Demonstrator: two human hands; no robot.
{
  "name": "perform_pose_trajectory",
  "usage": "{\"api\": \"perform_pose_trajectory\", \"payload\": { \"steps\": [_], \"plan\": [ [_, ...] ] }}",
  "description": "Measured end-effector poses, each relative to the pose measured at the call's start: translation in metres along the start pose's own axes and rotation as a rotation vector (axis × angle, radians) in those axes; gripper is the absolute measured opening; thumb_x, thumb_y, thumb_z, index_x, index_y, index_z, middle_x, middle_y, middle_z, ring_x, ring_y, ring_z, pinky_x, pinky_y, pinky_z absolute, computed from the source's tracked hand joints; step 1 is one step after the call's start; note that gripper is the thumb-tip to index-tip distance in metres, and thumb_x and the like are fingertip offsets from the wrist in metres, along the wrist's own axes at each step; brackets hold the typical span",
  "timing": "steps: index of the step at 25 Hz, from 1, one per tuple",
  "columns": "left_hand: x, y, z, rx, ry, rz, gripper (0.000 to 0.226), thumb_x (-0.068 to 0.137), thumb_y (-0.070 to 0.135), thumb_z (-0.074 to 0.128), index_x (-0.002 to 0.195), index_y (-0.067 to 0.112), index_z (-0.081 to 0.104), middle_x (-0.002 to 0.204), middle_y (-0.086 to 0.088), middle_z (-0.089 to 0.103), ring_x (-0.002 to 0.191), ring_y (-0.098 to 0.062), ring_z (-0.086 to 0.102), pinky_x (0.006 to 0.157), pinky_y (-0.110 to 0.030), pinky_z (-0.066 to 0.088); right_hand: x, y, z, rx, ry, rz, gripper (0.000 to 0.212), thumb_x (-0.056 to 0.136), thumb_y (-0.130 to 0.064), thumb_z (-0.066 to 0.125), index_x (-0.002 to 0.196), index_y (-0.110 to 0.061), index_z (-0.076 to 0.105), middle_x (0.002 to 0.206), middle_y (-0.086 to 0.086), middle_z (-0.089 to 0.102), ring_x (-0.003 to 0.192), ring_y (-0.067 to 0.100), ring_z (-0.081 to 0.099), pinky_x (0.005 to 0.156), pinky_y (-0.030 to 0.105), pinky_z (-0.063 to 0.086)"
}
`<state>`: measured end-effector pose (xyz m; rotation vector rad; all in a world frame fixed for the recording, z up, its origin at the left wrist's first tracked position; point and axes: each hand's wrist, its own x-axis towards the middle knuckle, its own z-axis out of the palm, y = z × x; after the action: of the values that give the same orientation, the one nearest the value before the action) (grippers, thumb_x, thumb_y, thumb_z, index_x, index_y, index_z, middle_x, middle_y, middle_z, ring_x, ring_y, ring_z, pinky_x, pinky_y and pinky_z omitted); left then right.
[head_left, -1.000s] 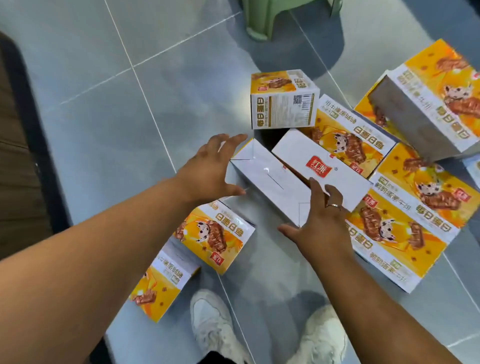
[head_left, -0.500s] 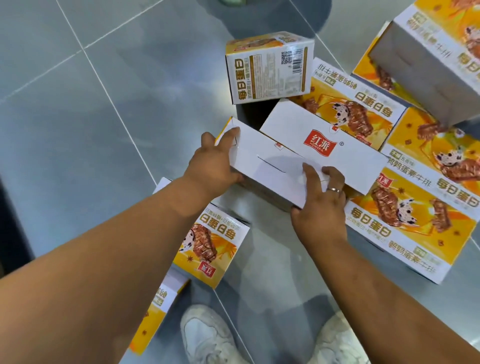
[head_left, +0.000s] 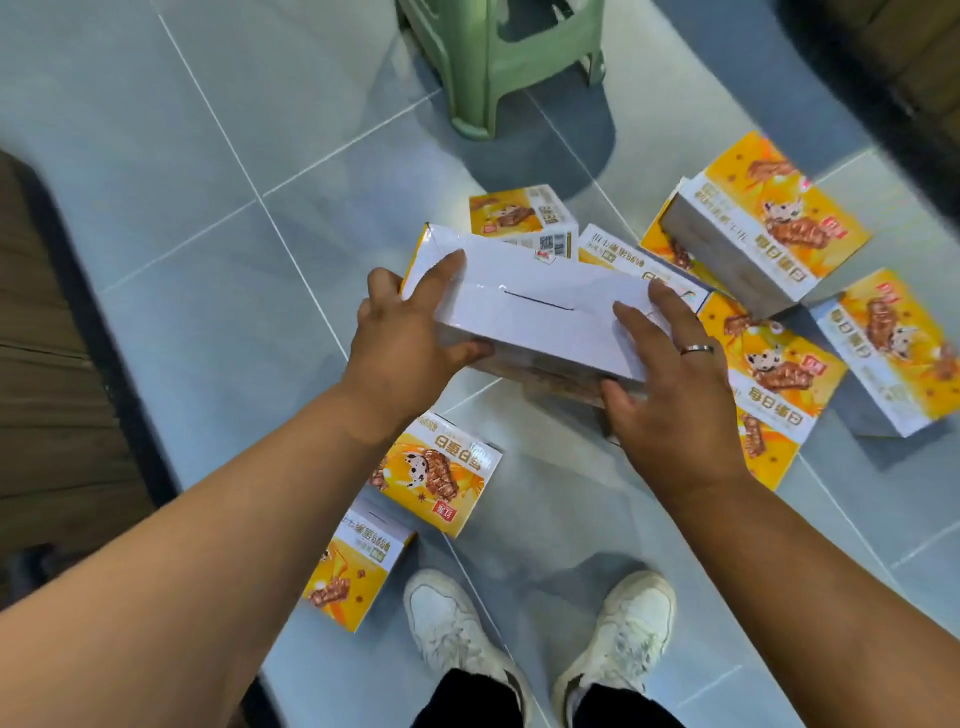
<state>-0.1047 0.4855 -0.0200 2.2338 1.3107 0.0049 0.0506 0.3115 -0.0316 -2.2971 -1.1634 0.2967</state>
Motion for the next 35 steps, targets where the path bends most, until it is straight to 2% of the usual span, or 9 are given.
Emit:
{"api": "perform_pose_trajectory", "payload": {
  "steps": [2, 9, 13, 17, 22, 24, 27, 30, 35],
  "plan": [
    [-0.016, 0.033, -0.055, -0.042, 0.049, 0.006, 0.085, 0.072, 0.053, 0.075, 0.145, 0.042, 0.034, 0.118, -0.009, 0.034, 0.11, -0.035, 0.047, 0.1, -0.044, 0.043, 0.008, -0.03, -0.054, 0.019, 0.049, -0.038, 0.056, 0.076, -0.011, 0.079, 0.128, -0.013, 0.061, 0.148, 0.012, 0.042, 0.126, 0.045, 0.044, 0.105, 0.044, 0.035],
    [-0.086, 0.162, -0.249, -0.075, 0.197, 0.059, 0.077, 0.077, 0.05, 0.073, 0.143, 0.046, 0.034, 0.111, -0.001, 0.03, 0.112, -0.033, 0.045, 0.1, -0.043, 0.042, 0.033, -0.141, -0.276, 0.017, 0.166, -0.168, 0.04, 0.078, -0.015, 0.079, 0.116, -0.012, 0.069, 0.145, 0.011, 0.047, 0.12, 0.044, 0.05, 0.101, 0.047, 0.038],
    [-0.131, 0.232, -0.339, -0.08, 0.285, 0.119, 0.07, 0.079, 0.055, 0.066, 0.141, 0.047, 0.036, 0.113, -0.004, 0.032, 0.117, -0.031, 0.04, 0.101, -0.041, 0.038, 0.031, -0.194, -0.391, 0.028, 0.283, -0.192, 0.037, 0.076, -0.012, 0.08, 0.112, -0.011, 0.07, 0.139, 0.013, 0.052, 0.123, 0.033, 0.05, 0.102, 0.035, 0.034],
    [-0.173, 0.295, -0.423, -0.093, 0.375, 0.188, 0.072, 0.069, 0.072, 0.053, 0.136, 0.048, 0.042, 0.107, 0.001, 0.031, 0.106, -0.029, 0.051, 0.093, -0.039, 0.045, 0.026, -0.236, -0.485, 0.081, 0.427, -0.23, 0.039, 0.078, -0.014, 0.077, 0.115, -0.007, 0.066, 0.135, 0.013, 0.055, 0.125, 0.028, 0.05, 0.107, 0.028, 0.032],
    [-0.224, 0.359, -0.501, -0.086, 0.472, 0.215, 0.065, 0.076, 0.068, 0.062, 0.135, 0.046, 0.044, 0.115, -0.001, 0.037, 0.105, -0.024, 0.054, 0.093, -0.037, 0.045, 0.011, -0.277, -0.571, 0.106, 0.499, -0.273, 0.031, 0.083, -0.014, 0.073, 0.113, -0.01, 0.067, 0.134, 0.01, 0.055, 0.123, 0.023, 0.049, 0.105, 0.01, 0.023],
    [-0.24, 0.375, -0.518, -0.128, 0.489, 0.223, 0.064, 0.077, 0.066, 0.063, 0.135, 0.045, 0.045, 0.116, -0.001, 0.037, 0.107, -0.02, 0.051, 0.092, -0.034, 0.045, 0.003, -0.292, -0.599, 0.091, 0.482, -0.26, 0.03, 0.085, -0.017, 0.07, 0.115, -0.013, 0.066, 0.136, 0.009, 0.052, 0.125, 0.025, 0.048, 0.106, 0.019, 0.027],
    [-0.251, 0.394, -0.537, -0.148, 0.5, 0.286, 0.063, 0.076, 0.069, 0.061, 0.133, 0.047, 0.046, 0.113, 0.0, 0.035, 0.106, -0.018, 0.05, 0.089, -0.033, 0.046, -0.014, -0.307, -0.634, -0.019, 0.422, -0.22, 0.047, 0.079, -0.026, 0.077, 0.123, -0.02, 0.061, 0.14, 0.006, 0.044, 0.127, 0.027, 0.043, 0.109, 0.035, 0.032],
    [-0.256, 0.414, -0.547, -0.161, 0.473, 0.366, 0.064, 0.074, 0.072, 0.059, 0.132, 0.049, 0.044, 0.112, 0.001, 0.034, 0.105, -0.018, 0.048, 0.084, -0.032, 0.046, -0.035, -0.315, -0.66, -0.094, 0.448, -0.134, 0.056, 0.076, -0.03, 0.079, 0.127, -0.025, 0.057, 0.14, 0.002, 0.041, 0.125, 0.027, 0.044, 0.107, 0.039, 0.036],
    [-0.261, 0.431, -0.555, -0.173, 0.39, 0.515, 0.063, 0.075, 0.072, 0.058, 0.131, 0.047, 0.045, 0.11, 0.002, 0.033, 0.094, -0.015, 0.045, 0.081, -0.032, 0.046, -0.074, -0.333, -0.678, -0.085, 0.537, 0.059, 0.053, 0.08, -0.028, 0.076, 0.129, -0.029, 0.055, 0.146, -0.001, 0.027, 0.132, 0.025, 0.034, 0.111, 0.042, 0.035]
  ]
}}
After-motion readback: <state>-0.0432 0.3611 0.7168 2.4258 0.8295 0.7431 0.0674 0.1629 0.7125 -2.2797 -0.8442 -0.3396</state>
